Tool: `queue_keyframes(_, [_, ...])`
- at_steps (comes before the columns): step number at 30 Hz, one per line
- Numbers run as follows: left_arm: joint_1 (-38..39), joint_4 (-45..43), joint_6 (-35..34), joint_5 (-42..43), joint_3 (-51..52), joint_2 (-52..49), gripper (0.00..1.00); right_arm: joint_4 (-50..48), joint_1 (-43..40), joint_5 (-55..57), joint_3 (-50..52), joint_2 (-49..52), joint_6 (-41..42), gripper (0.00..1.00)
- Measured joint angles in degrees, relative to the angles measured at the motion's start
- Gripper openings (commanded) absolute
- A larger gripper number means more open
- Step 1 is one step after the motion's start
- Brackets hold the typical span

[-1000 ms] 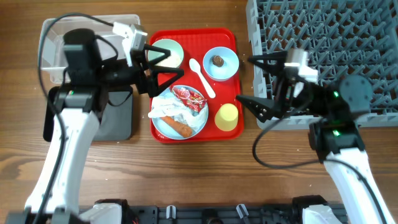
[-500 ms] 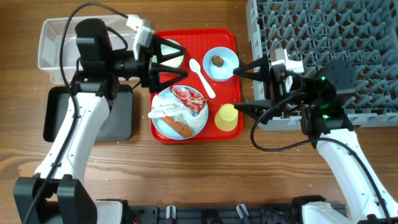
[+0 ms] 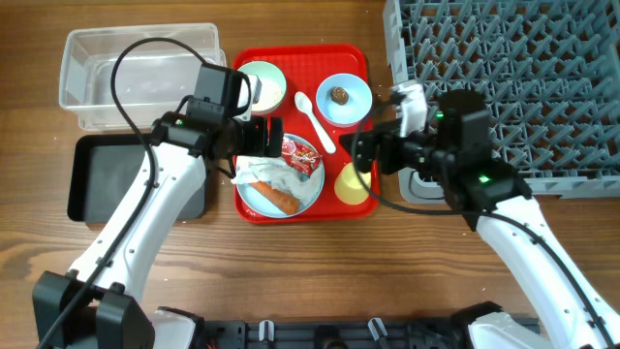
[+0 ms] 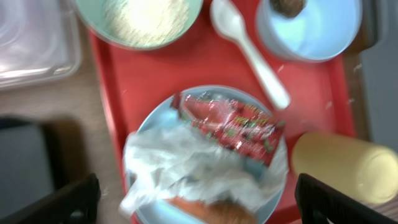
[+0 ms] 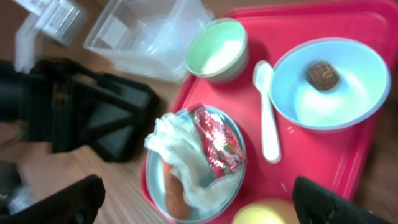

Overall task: Sort waste into correct bins and load items into the dishwasher rack
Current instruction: 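Lower left gripper to tissue on plate, right gripper to yellow cup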

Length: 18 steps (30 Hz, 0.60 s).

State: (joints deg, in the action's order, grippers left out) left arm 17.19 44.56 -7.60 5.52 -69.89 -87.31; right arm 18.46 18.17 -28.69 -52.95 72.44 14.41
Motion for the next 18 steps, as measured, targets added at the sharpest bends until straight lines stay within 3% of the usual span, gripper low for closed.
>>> queue_keyframes(1, [0.4, 1.8, 0.0, -1.4, -0.7, 0.0, 1.00, 6.2, 4.1, 7.5, -3.6, 0.0, -0.5, 1.00])
queue_keyframes(5, [0.5, 8.1, -0.3, -1.3, -2.0, 0.0, 1.00, 10.4, 10.4, 18.4, -7.5, 0.0, -1.1, 1.00])
queue_keyframes(14, [0.5, 7.8, -0.7, 3.4, -2.0, 0.0, 0.99, 11.5, 10.7, 18.2, -7.5, 0.0, -1.1, 1.00])
queue_keyframes(18, [-1.3, 13.6, -7.3, 1.6, -3.7, 0.0, 0.99, 14.2, 10.7, 18.3, -7.6, 0.0, -1.0, 1.00])
